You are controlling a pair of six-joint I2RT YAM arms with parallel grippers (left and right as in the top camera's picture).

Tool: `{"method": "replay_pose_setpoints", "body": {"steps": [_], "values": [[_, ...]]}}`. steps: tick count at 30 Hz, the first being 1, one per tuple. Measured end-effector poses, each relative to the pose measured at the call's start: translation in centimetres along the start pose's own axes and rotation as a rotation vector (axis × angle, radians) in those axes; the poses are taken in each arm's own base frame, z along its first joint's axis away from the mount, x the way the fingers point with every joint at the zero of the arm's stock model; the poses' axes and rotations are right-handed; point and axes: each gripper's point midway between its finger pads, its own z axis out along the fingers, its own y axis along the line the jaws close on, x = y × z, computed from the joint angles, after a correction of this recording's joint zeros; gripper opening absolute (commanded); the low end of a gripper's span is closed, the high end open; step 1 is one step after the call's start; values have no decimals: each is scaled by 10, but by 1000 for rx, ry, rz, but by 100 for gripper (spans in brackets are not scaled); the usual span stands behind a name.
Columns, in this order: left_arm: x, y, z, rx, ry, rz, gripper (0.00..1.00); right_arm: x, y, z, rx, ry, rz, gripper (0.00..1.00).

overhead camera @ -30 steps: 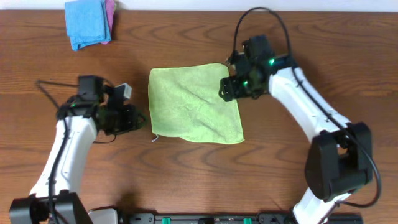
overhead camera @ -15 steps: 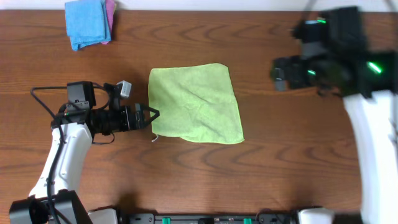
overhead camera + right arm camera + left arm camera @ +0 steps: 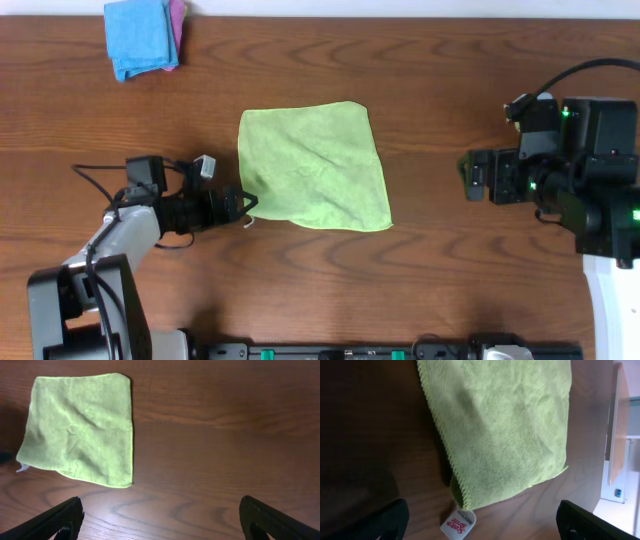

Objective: Fold the cloth
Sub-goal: 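Move the left gripper to the cloth's near-left corner and grasp it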

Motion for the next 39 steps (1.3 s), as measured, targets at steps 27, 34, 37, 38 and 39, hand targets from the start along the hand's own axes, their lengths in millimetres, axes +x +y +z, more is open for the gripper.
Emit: {"method": "replay_pose_setpoints", "body": {"steps": [27,34,37,38,39], "values": [[4,-34,49,298,48,42,95,1,21,-1,-121,4,-15,99],[26,-42,46,376,145,-96,95,2,22,-1,-126,7,-17,99],[33,-45,45,405,174,-149,96,3,22,-2,-127,8,-20,99],[35,-46,45,411,181,-159,95,3,22,-2,-127,9,-21,99],[37,-47,45,417,188,-170,95,3,22,-2,-127,11,-22,99]]}}
